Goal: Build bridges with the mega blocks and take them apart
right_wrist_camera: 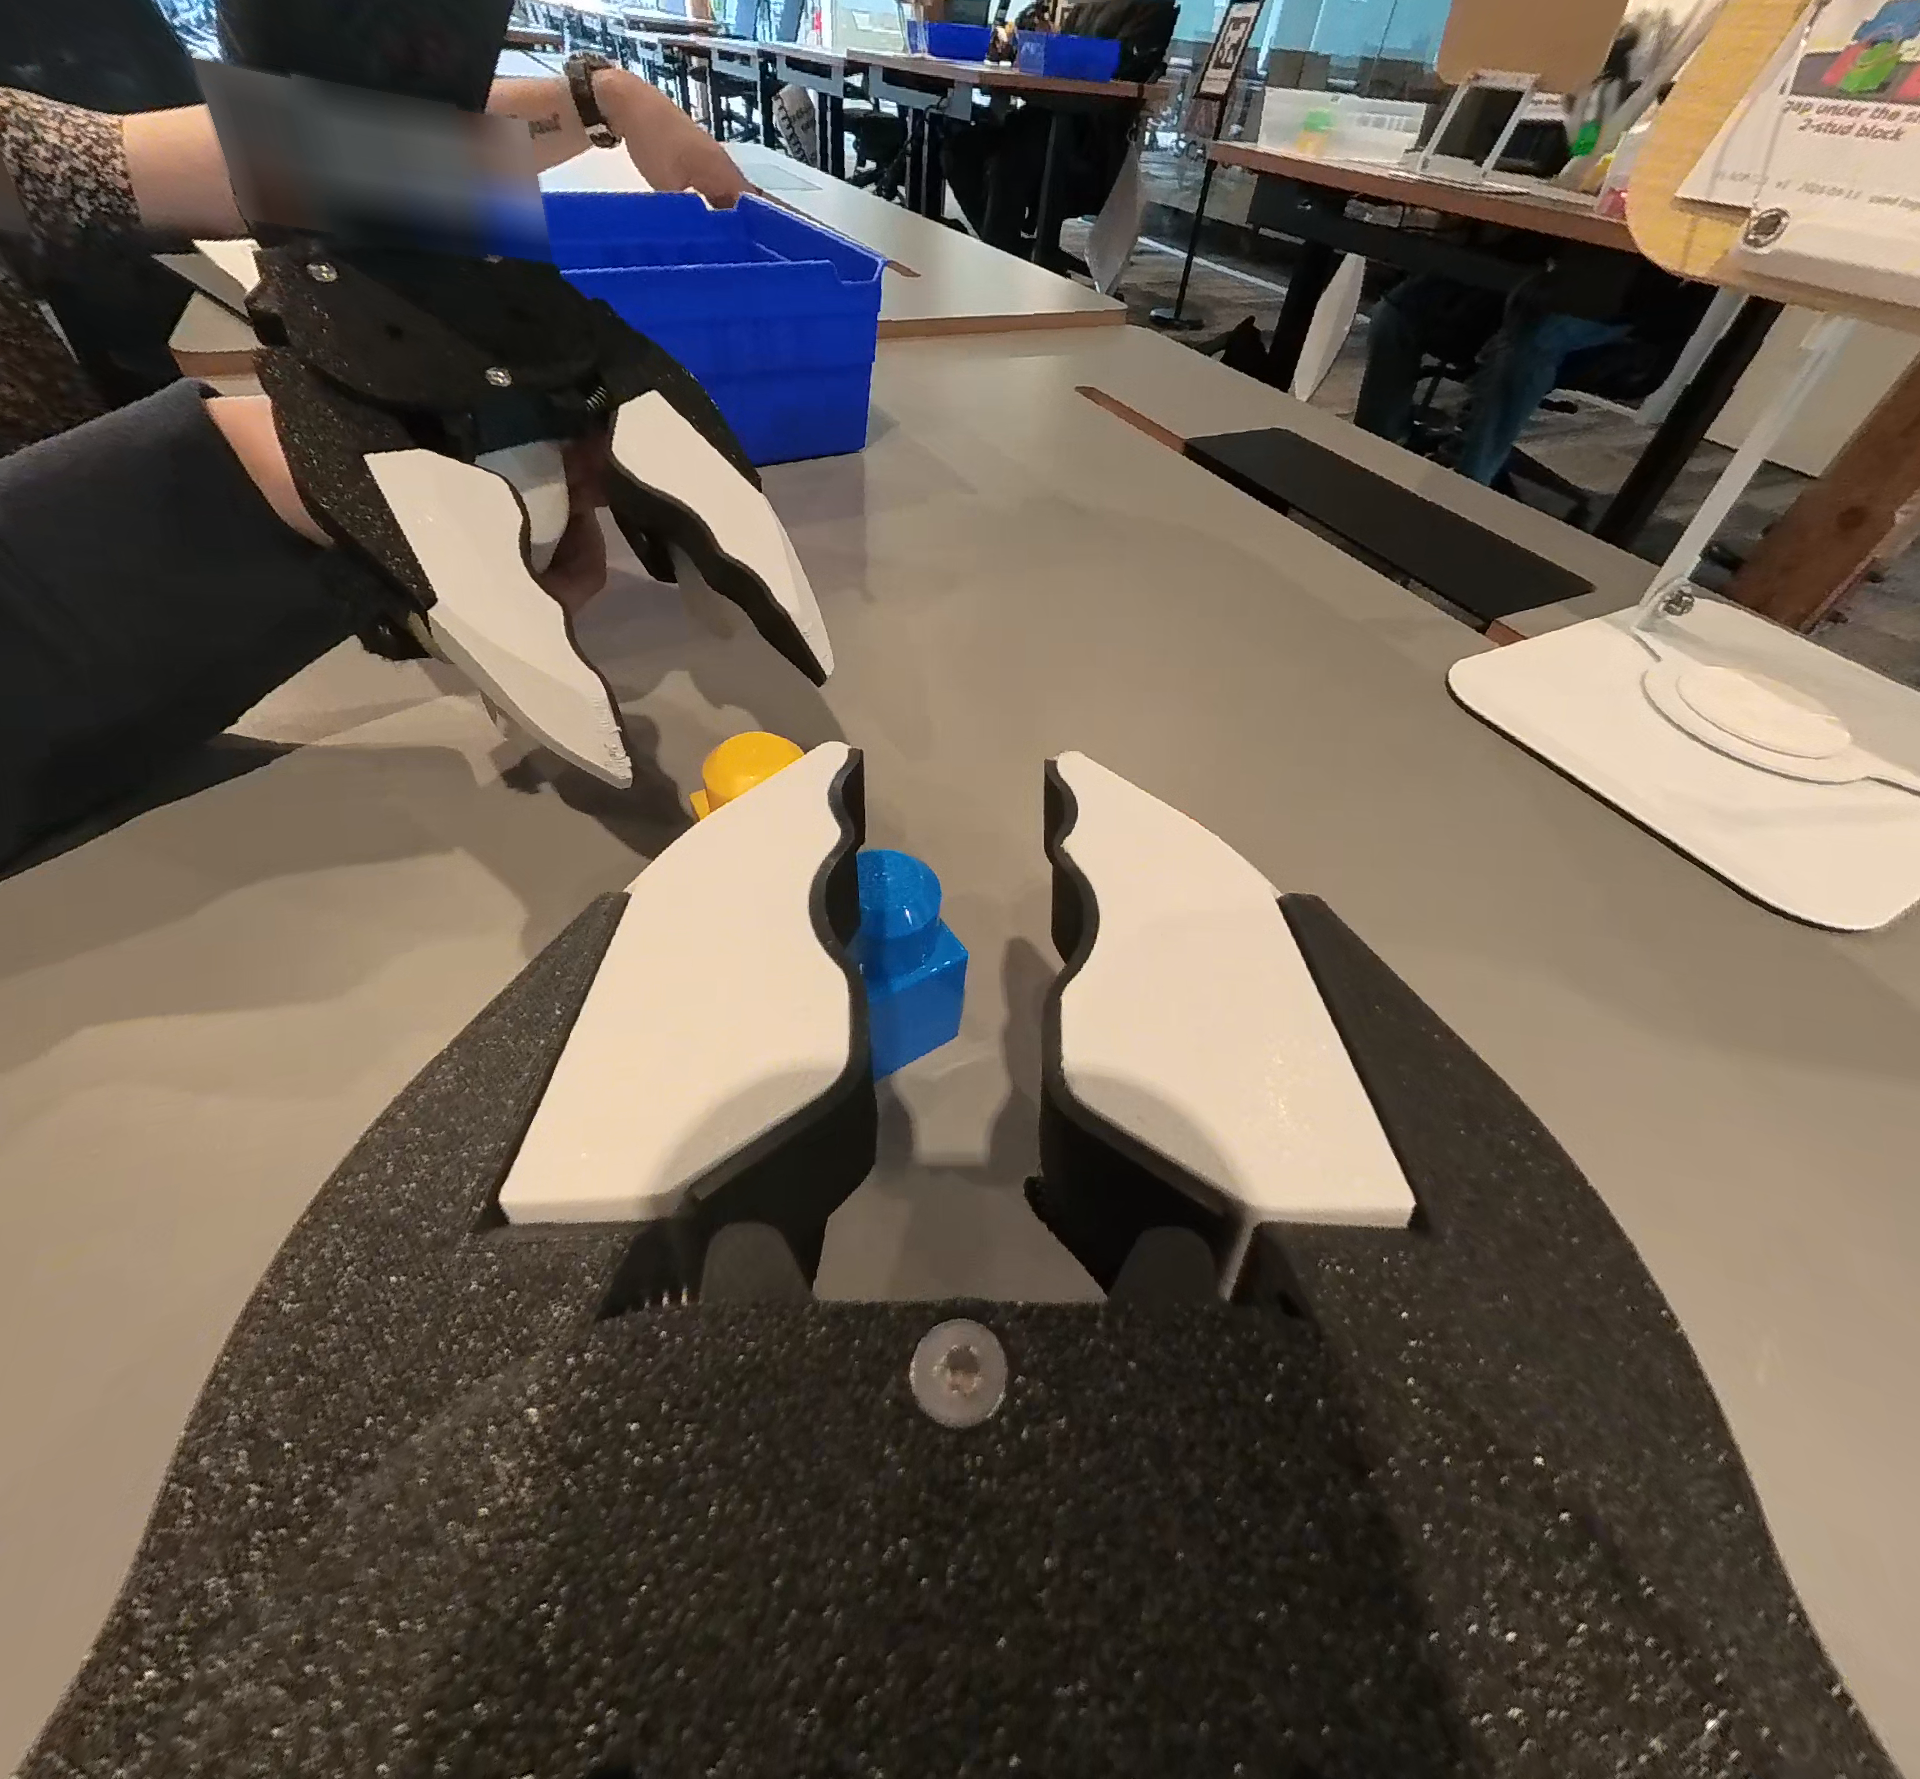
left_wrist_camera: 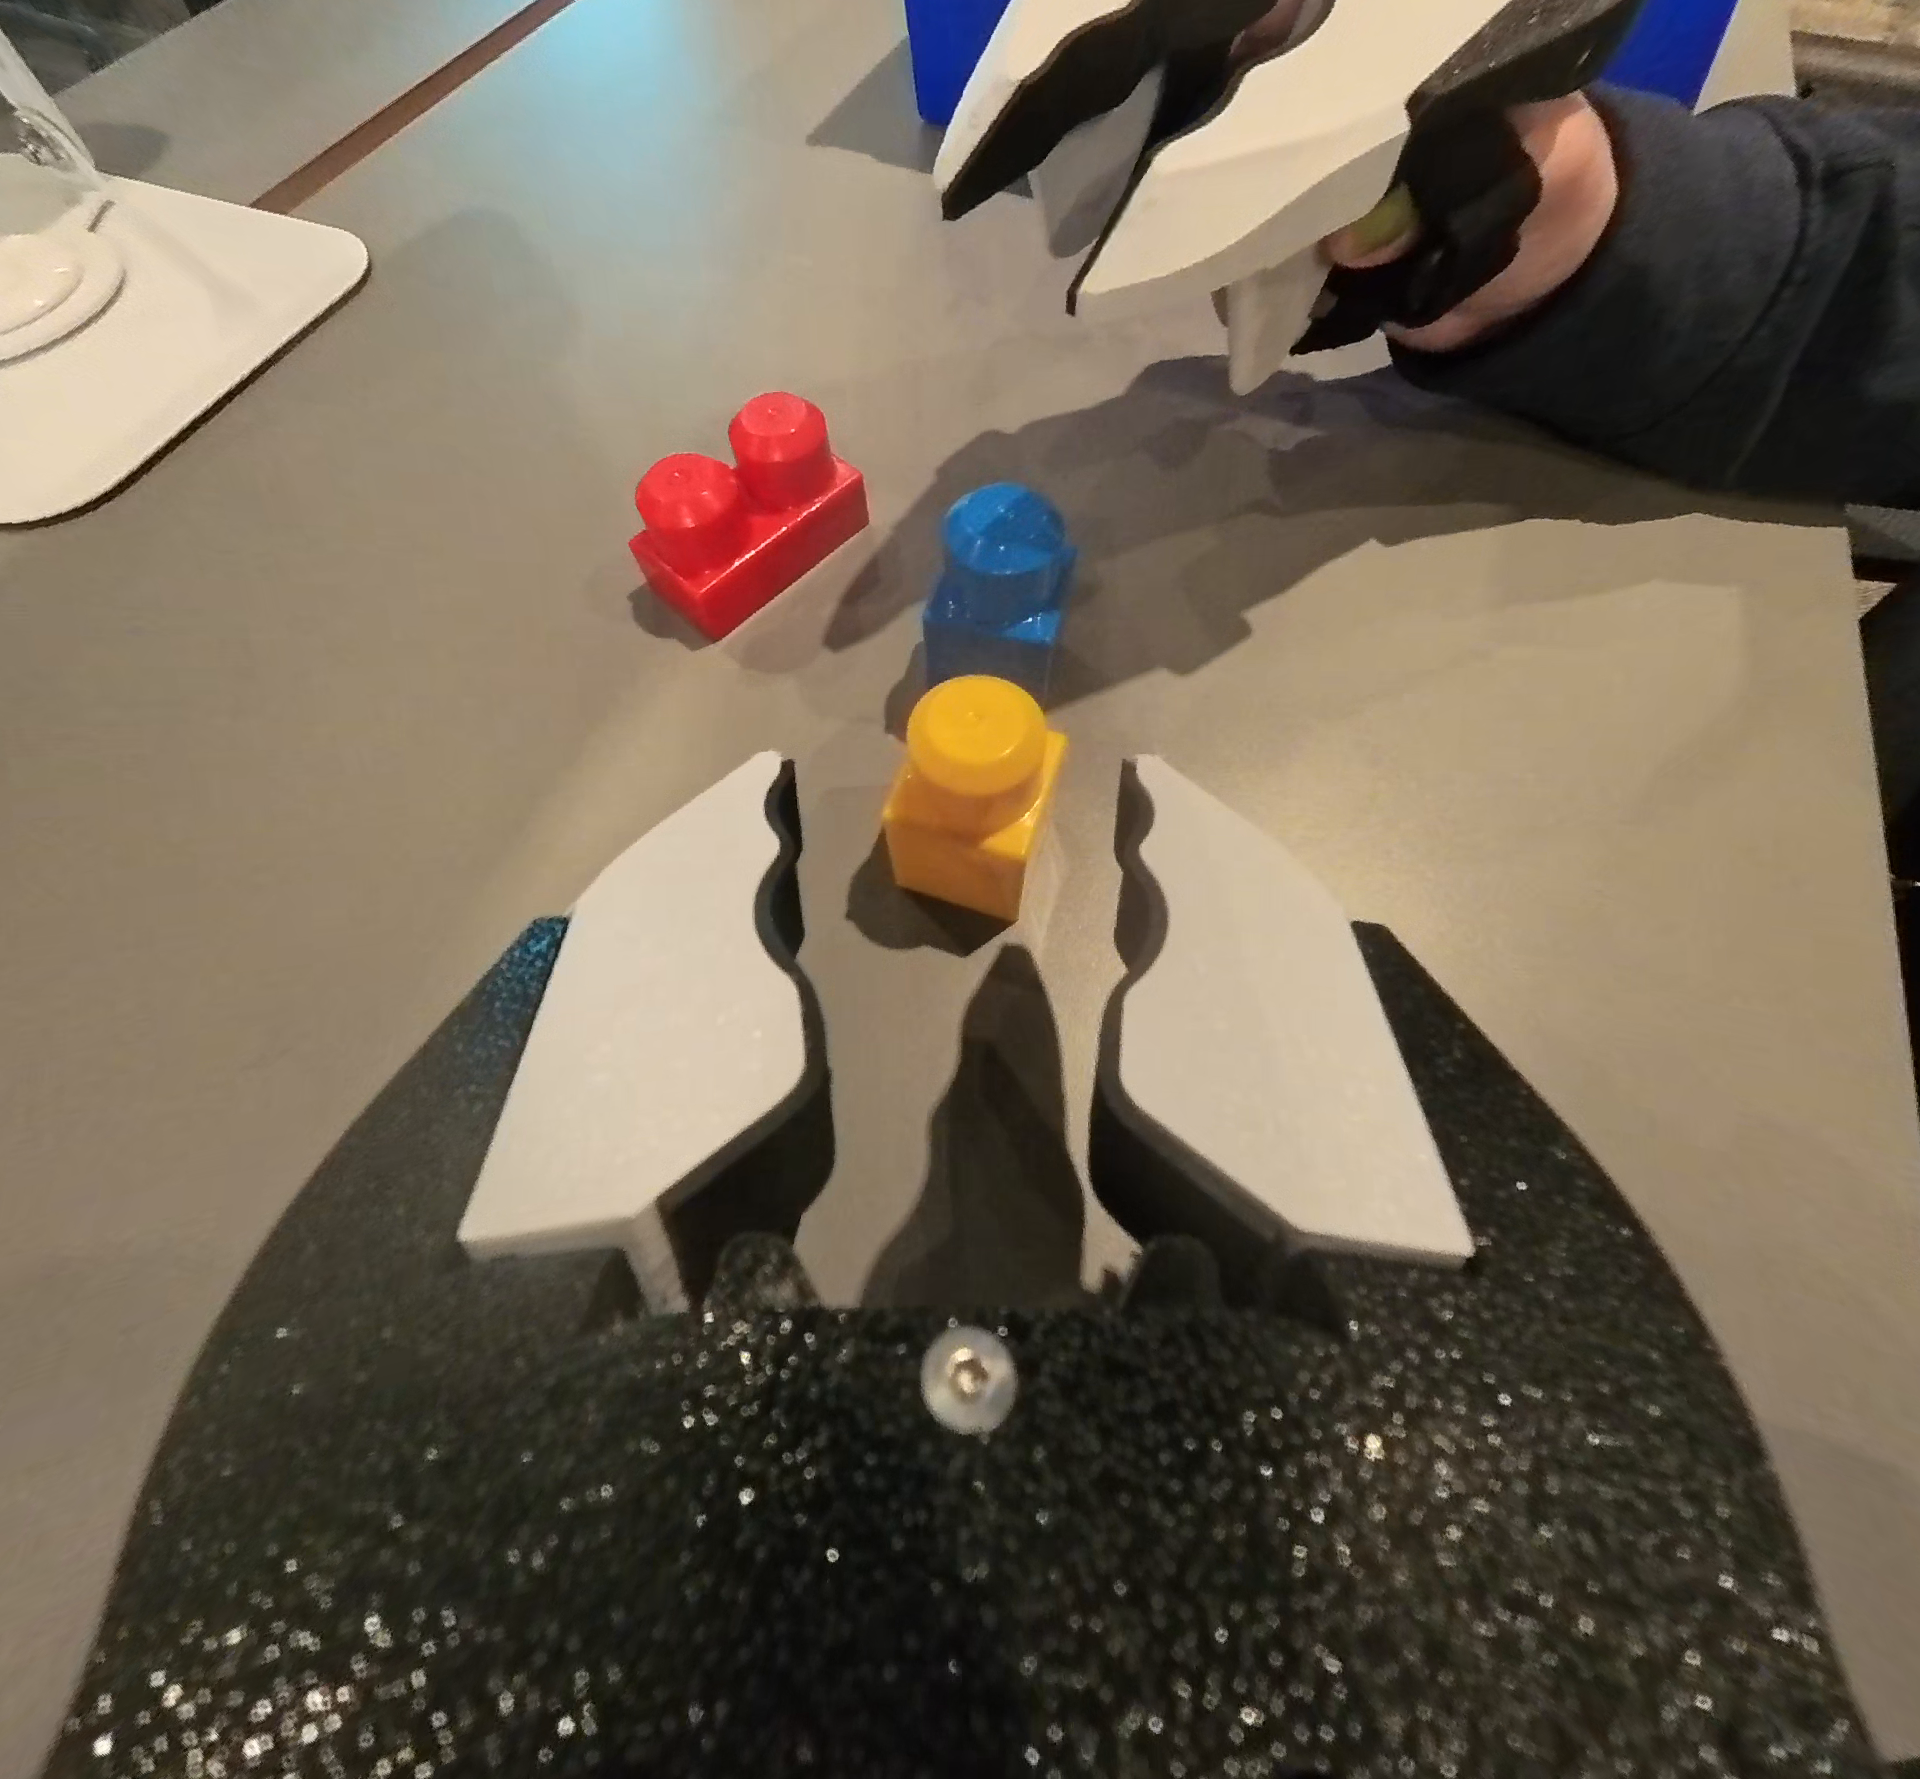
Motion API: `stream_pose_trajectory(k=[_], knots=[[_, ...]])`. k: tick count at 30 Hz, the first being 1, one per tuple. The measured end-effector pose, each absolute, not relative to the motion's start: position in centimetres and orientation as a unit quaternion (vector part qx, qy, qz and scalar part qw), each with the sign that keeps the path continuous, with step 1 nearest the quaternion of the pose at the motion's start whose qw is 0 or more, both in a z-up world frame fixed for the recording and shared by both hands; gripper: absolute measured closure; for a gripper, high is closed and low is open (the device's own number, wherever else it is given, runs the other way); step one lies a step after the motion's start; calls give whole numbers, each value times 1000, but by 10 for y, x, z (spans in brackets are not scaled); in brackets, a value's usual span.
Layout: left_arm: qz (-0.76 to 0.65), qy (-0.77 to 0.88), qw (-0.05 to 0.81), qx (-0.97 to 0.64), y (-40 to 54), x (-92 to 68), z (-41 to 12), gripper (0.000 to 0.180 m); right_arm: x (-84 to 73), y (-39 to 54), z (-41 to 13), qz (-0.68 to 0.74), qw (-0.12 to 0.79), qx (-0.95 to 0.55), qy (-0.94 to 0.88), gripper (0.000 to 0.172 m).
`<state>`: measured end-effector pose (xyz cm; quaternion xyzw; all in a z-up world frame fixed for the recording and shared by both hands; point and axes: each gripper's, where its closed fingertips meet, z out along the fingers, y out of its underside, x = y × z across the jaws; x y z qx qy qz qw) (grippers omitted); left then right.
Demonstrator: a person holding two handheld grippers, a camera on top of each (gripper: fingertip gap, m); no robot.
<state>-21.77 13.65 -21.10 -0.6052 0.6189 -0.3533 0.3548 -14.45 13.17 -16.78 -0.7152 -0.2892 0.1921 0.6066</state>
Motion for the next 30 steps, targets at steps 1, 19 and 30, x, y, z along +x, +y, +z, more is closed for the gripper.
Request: stream_pose_trajectory(k=[1,19,30], knots=[[-353,619,355,-605,137,-218,-211,123,-145,132,-168,192,606,-715,-290,139],[-350,616,355,-610,138,-219,-212,118,-145,130,-165,196,612,-708,-293,139],[-347,605,365,-616,136,-221,-207,110,-145,129,-160,195,623,-699,-292,135]])
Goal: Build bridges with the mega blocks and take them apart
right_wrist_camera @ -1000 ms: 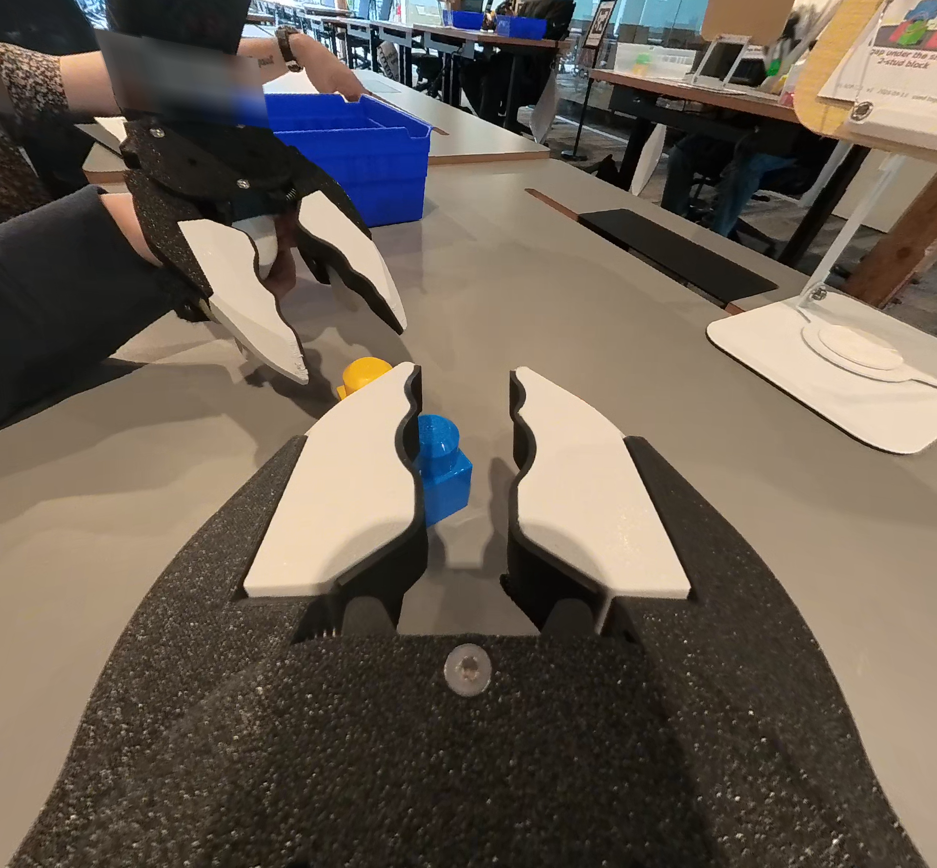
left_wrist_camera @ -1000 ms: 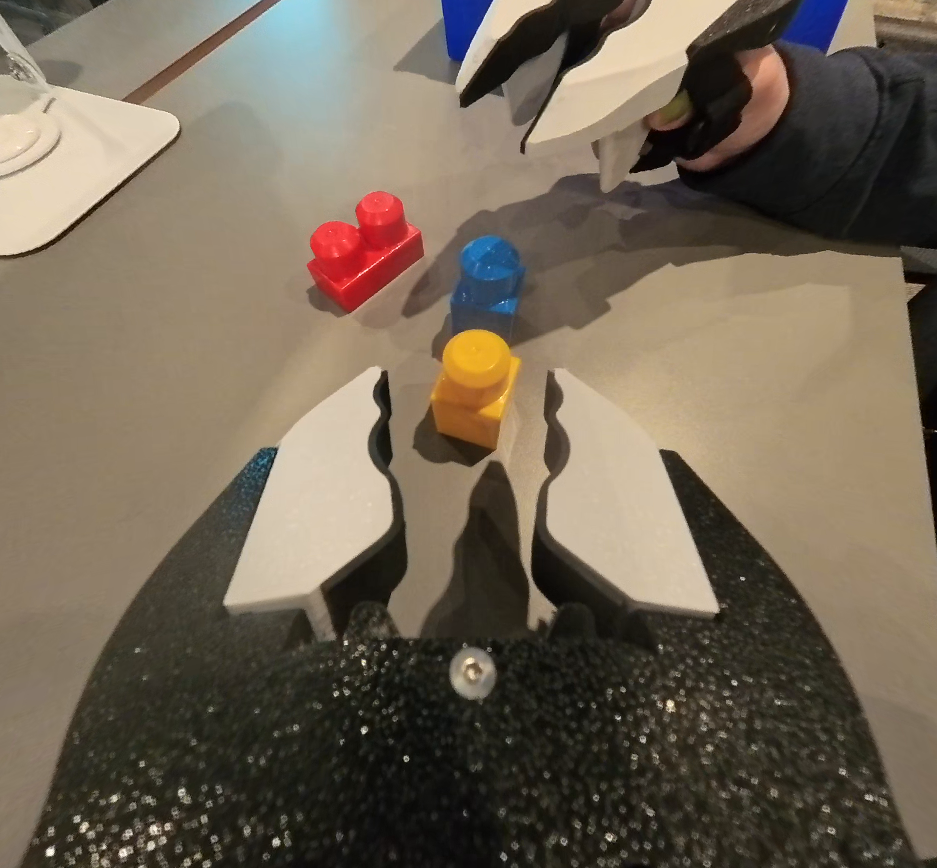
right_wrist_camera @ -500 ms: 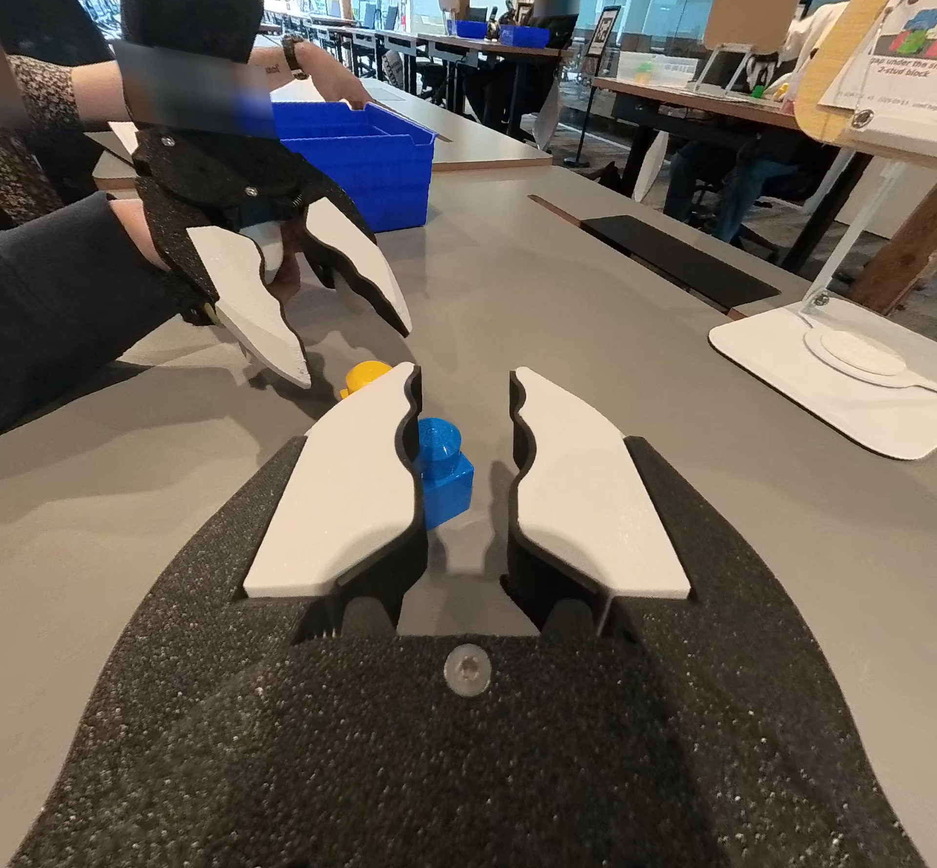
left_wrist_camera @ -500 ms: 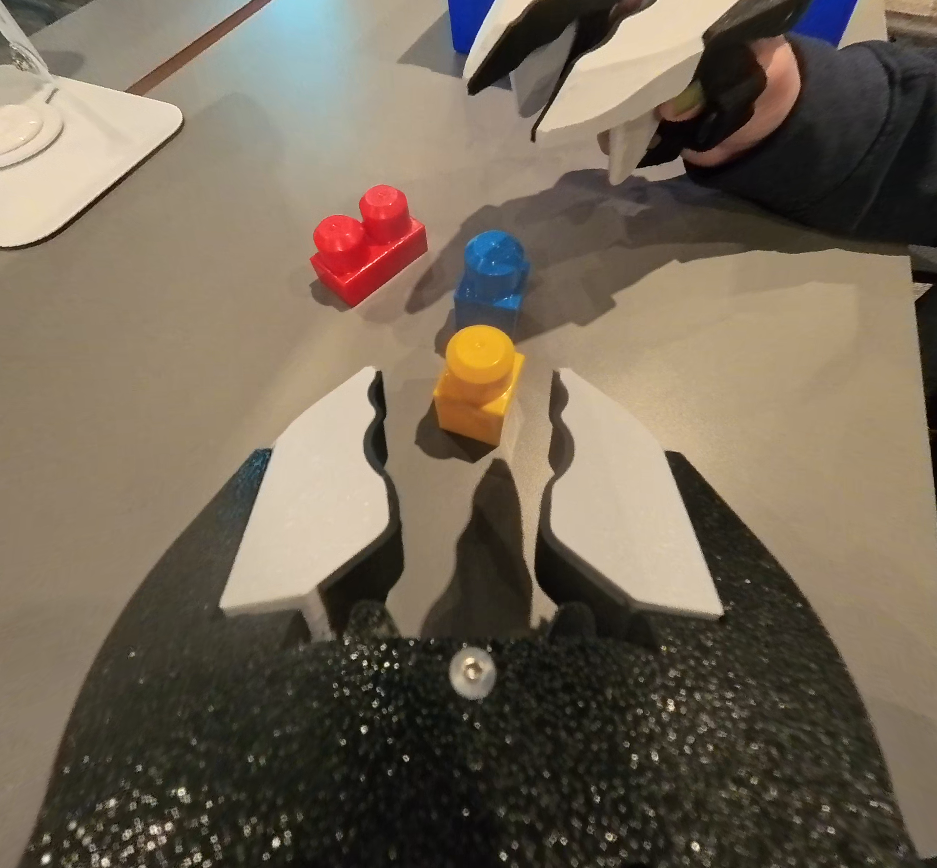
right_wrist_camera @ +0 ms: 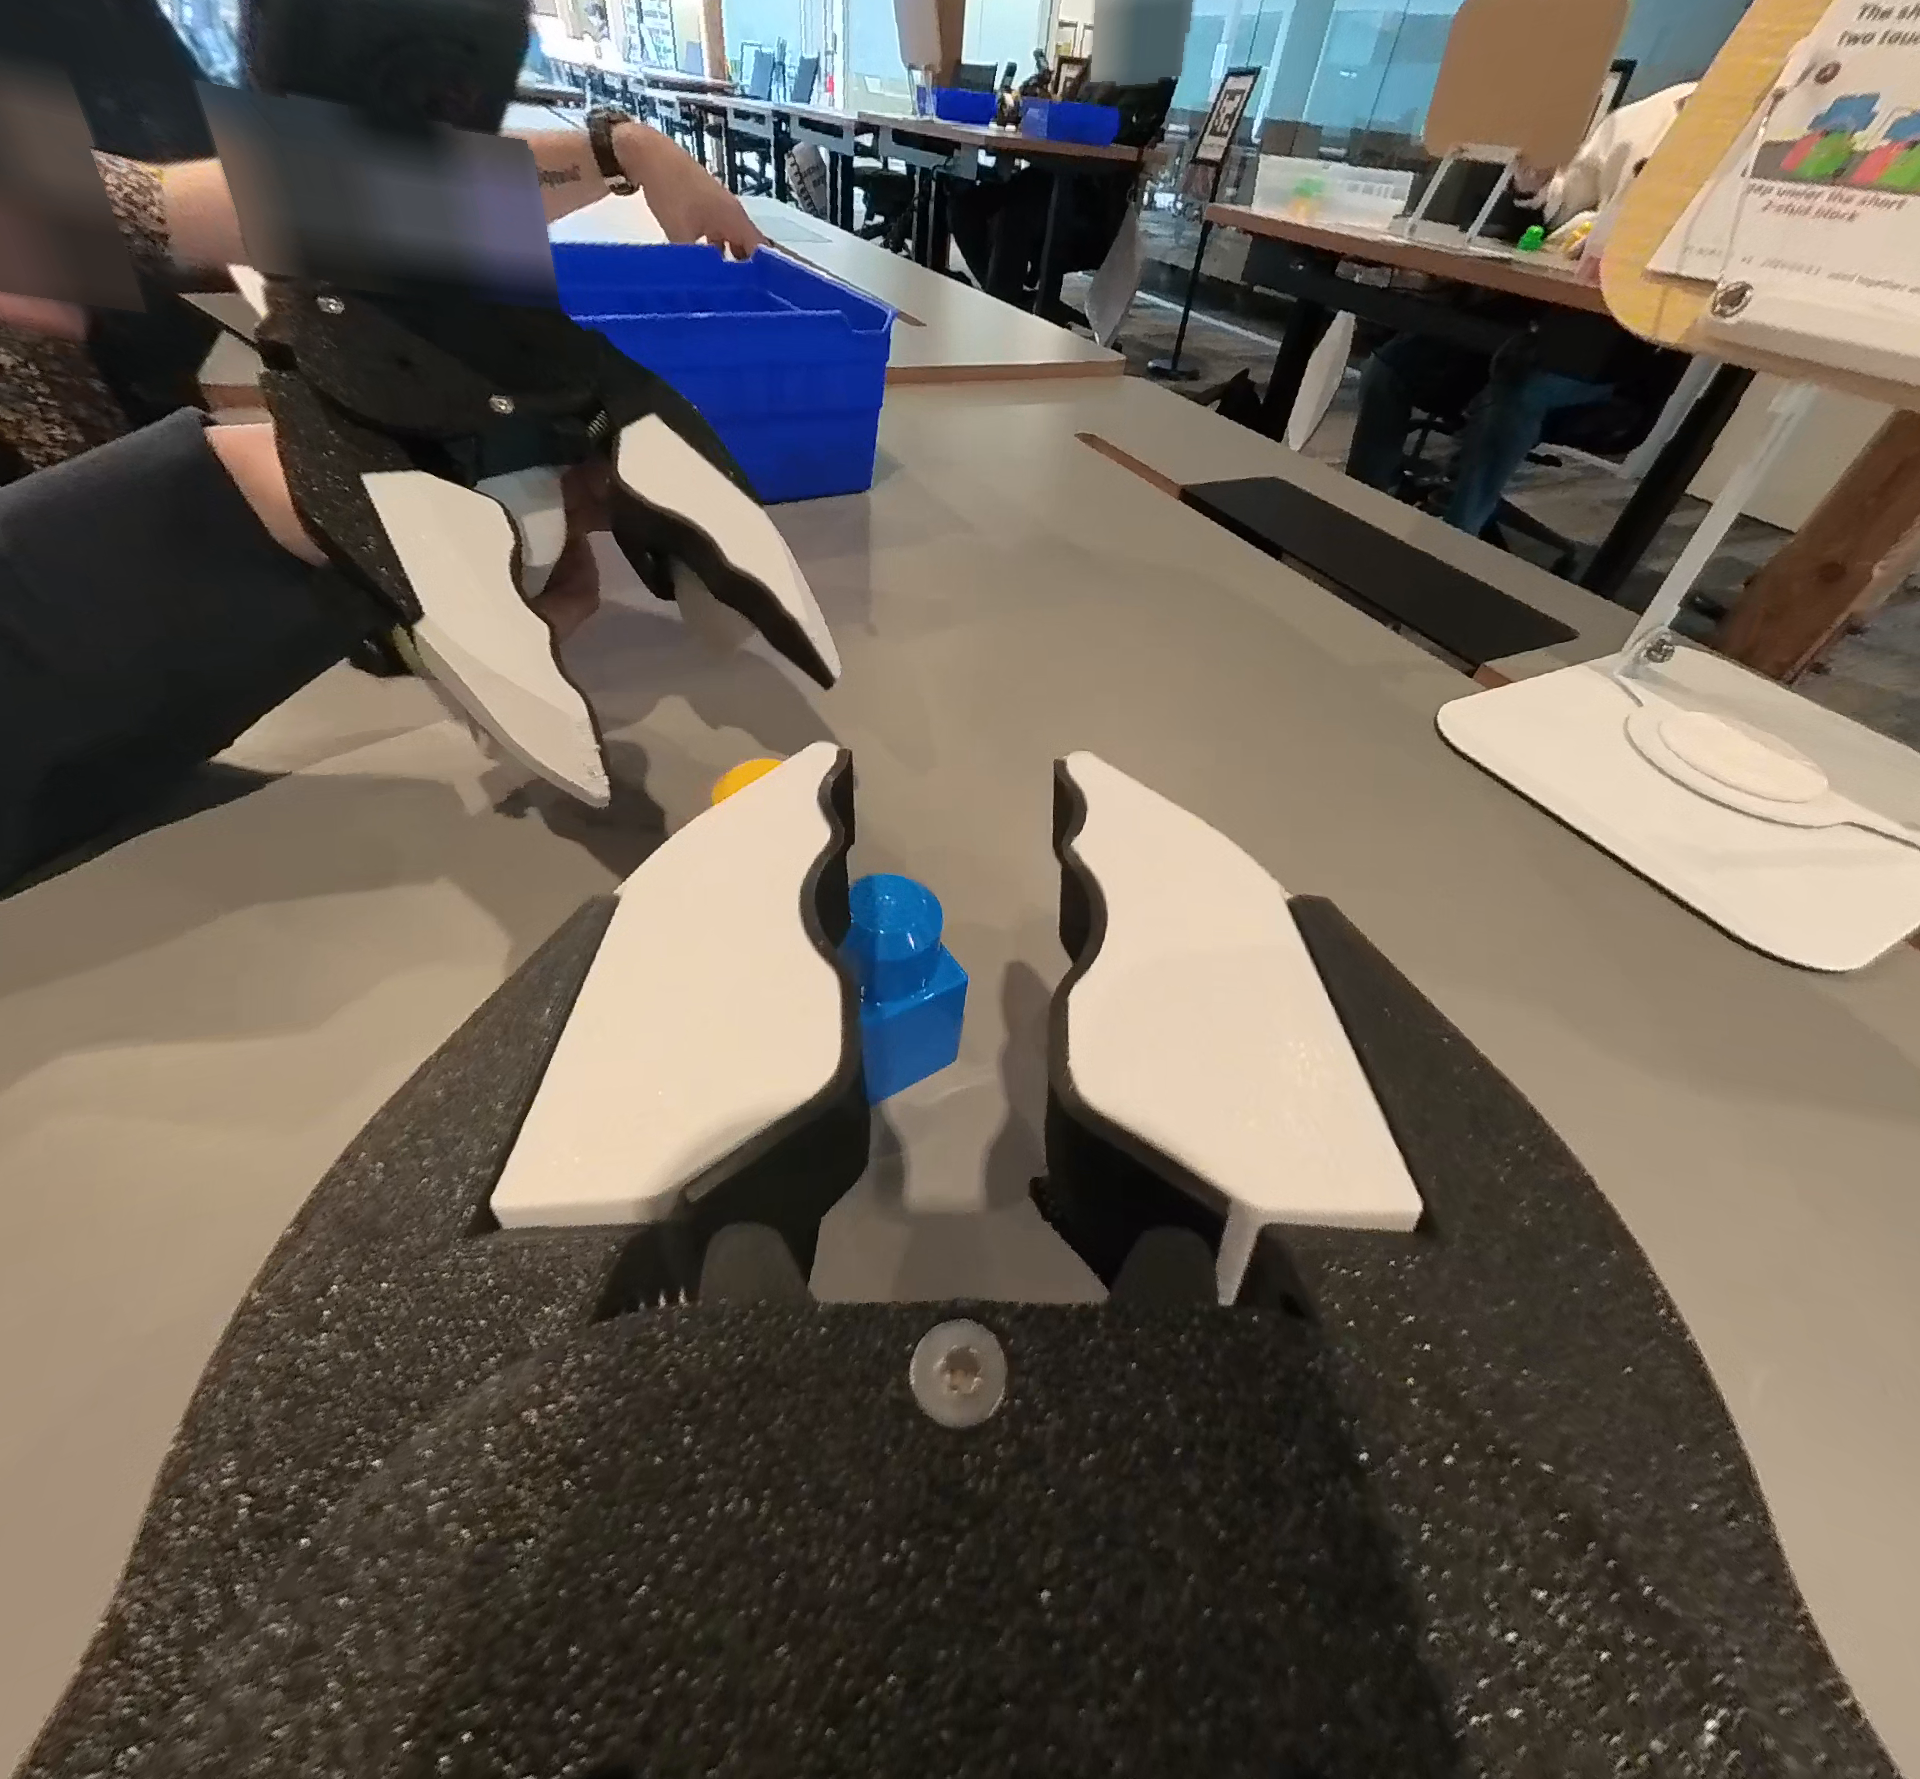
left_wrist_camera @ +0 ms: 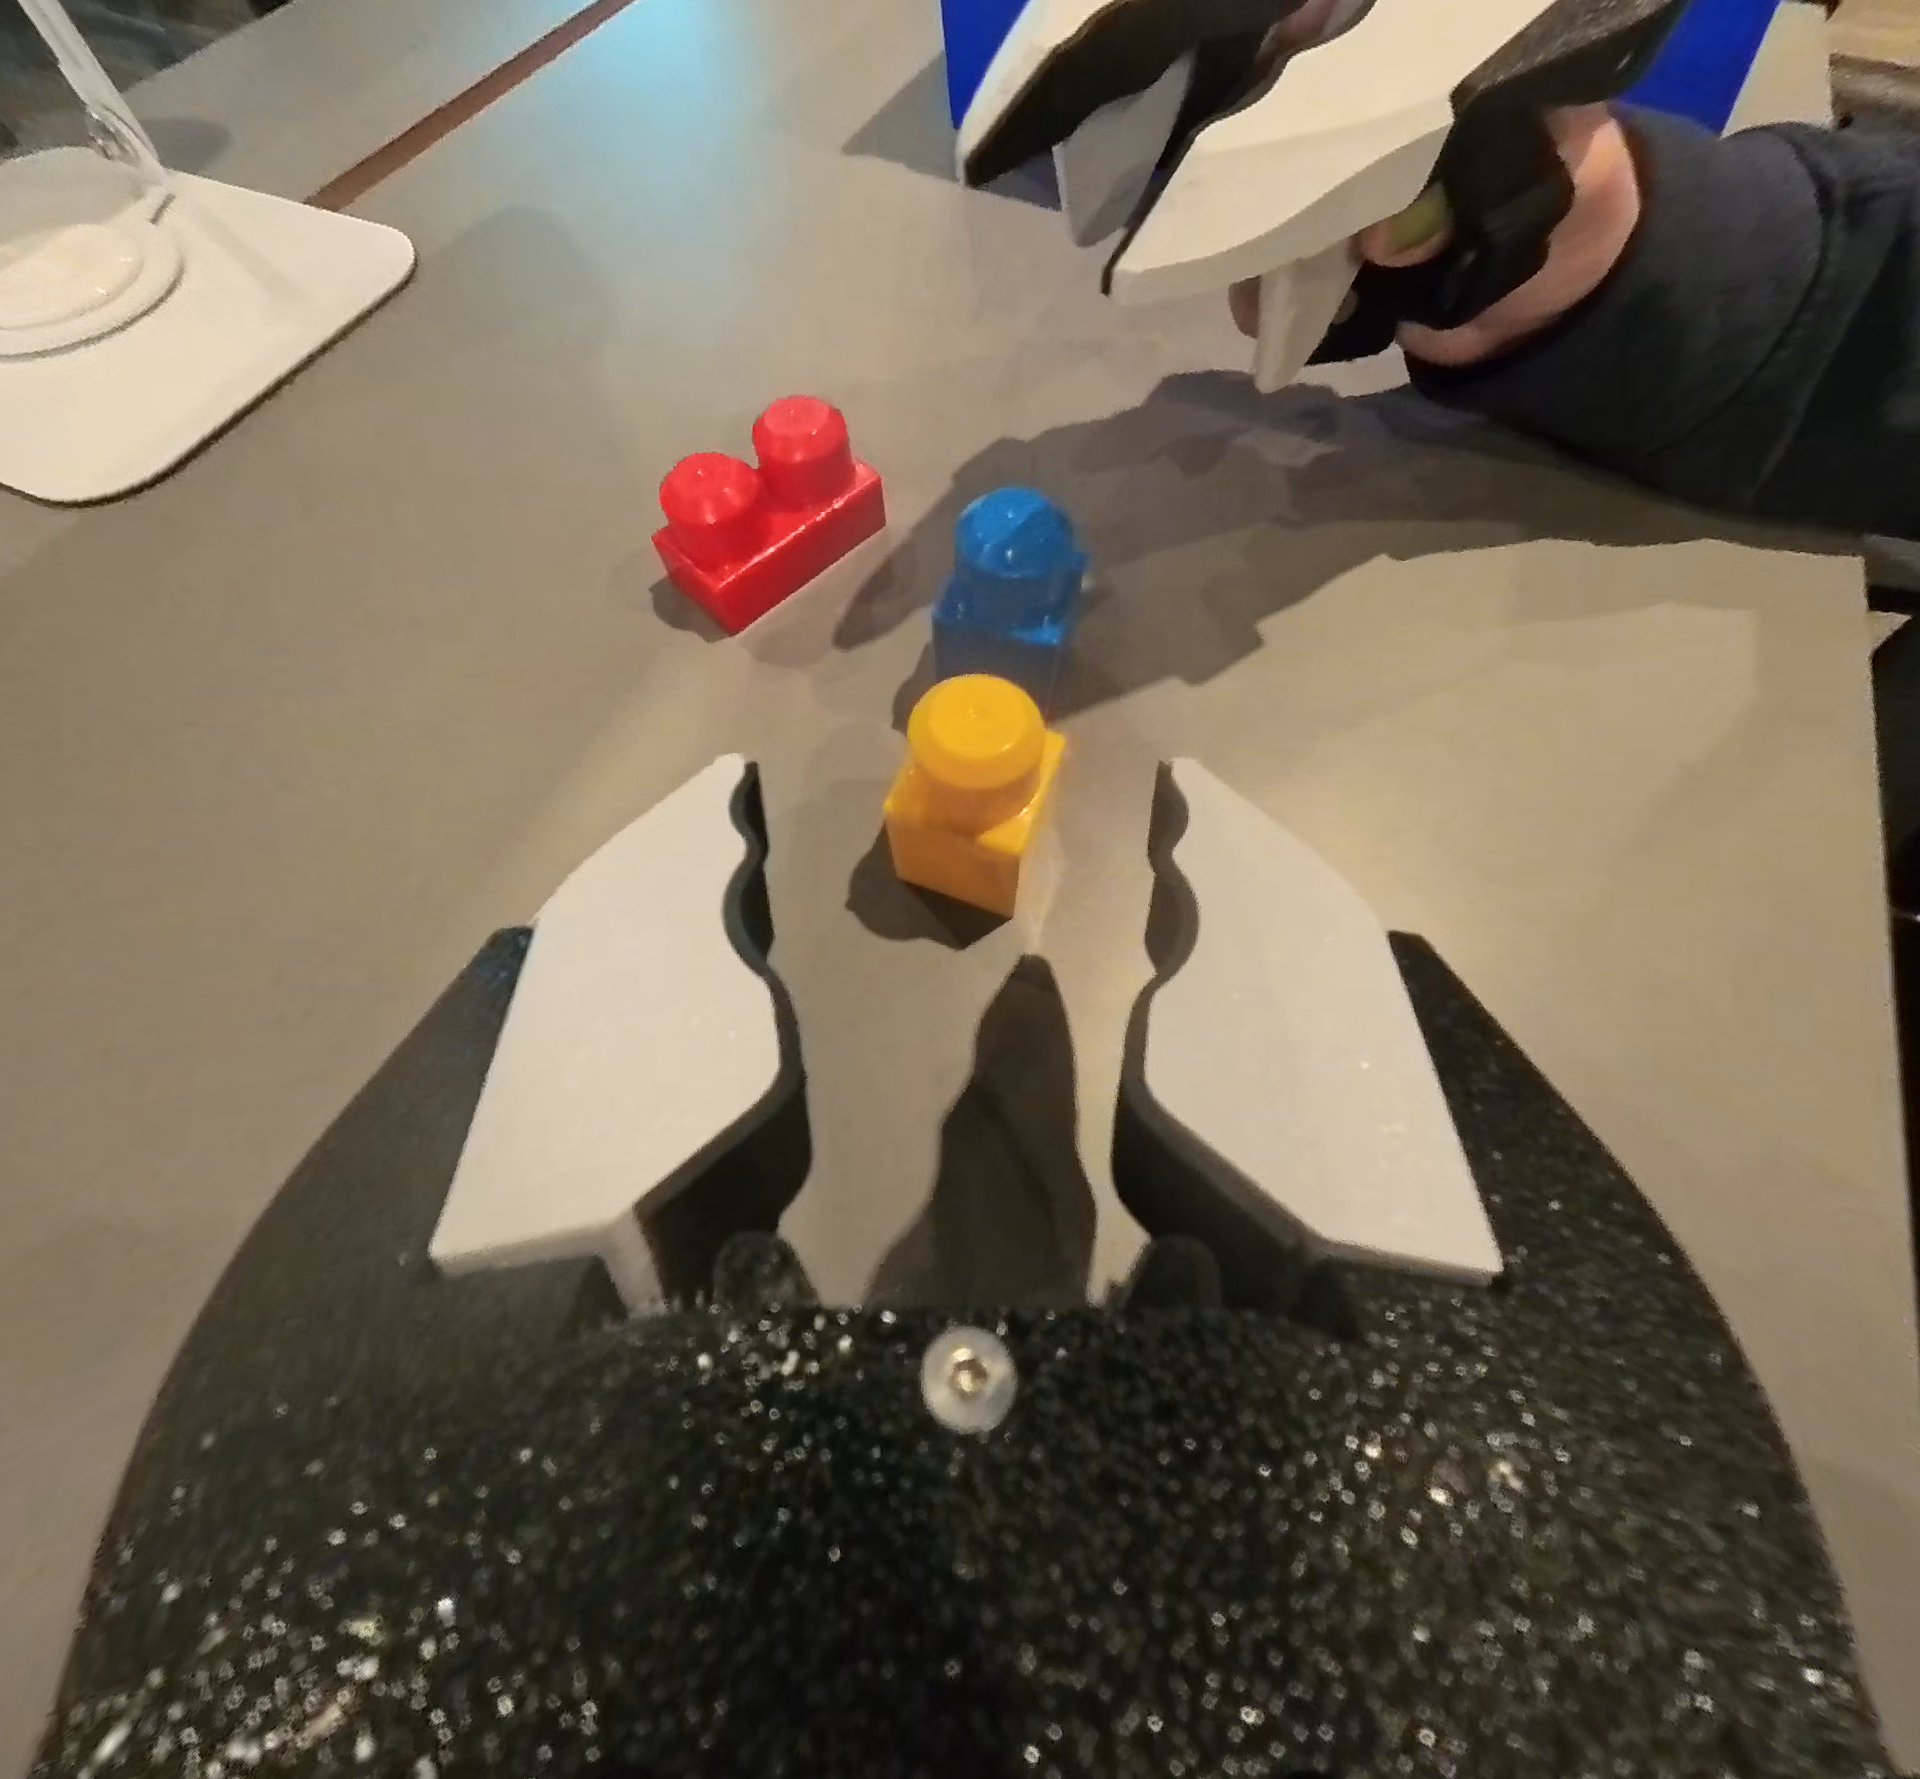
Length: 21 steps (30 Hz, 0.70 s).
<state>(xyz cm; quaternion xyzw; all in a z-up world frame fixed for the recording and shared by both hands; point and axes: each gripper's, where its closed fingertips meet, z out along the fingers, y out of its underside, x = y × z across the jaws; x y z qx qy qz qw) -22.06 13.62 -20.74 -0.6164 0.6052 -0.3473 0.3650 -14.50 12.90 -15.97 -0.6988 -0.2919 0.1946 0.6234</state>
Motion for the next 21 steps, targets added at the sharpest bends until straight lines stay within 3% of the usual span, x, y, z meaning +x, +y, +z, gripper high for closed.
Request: stream_pose_trajectory(k=[21], knots=[[-319,557,427,-638,141,-230,-195,96,-144,130,-157,186,635,-692,-290,131]])
